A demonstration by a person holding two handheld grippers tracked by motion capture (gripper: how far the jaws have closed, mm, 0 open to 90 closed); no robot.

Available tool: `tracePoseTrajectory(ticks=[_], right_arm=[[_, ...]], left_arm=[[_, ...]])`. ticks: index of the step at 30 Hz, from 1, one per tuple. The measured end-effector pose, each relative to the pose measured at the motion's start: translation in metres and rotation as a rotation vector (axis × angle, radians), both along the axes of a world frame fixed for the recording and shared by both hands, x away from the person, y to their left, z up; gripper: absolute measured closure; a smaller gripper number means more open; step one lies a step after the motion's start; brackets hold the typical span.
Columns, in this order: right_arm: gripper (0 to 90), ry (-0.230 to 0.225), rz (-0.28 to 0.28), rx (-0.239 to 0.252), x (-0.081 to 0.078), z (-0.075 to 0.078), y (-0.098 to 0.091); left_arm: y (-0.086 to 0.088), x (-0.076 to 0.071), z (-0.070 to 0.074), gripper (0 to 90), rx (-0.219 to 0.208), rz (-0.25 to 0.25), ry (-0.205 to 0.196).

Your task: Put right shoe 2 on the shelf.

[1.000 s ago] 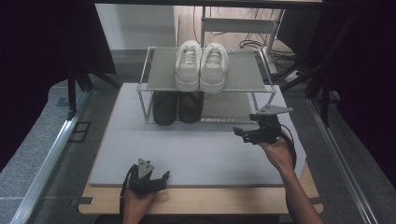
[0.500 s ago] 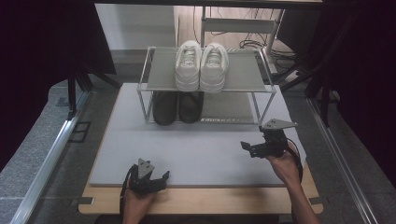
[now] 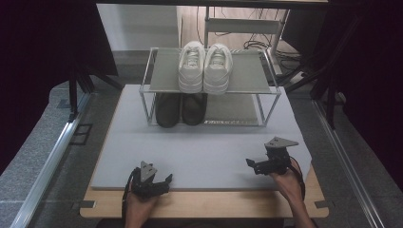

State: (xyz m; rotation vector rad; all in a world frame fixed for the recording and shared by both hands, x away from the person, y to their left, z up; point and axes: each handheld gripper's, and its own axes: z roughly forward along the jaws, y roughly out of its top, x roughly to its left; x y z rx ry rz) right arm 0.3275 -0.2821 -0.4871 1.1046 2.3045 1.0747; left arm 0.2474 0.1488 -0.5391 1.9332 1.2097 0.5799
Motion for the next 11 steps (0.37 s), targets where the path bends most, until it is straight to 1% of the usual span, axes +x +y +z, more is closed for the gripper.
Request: tracePoseTrajectory(ticks=[4, 8, 10, 11], right_arm=[[0.0, 0.015, -0.007, -0.007, 0.0, -0.014, -0.001], [0.0, 0.032, -0.01, -0.043, 0.001, -0.028, 0.001], [0.0, 0.051, -0.007, -0.049, 0.001, -0.036, 0.002], [0.0, 0.05, -0.008, -0.038, 0.001, -0.04, 0.002]], left_arm=[[0.0, 0.0, 0.0, 15.1, 0.0, 0.0, 0.0], [0.0, 0.0, 0.0, 15.1, 0.0, 0.0, 0.0], [0.0, 0.0, 0.0, 15.1, 0.002, 0.001, -0.001], [0.0, 0.0, 0.0, 15.1, 0.0, 0.0, 0.0]])
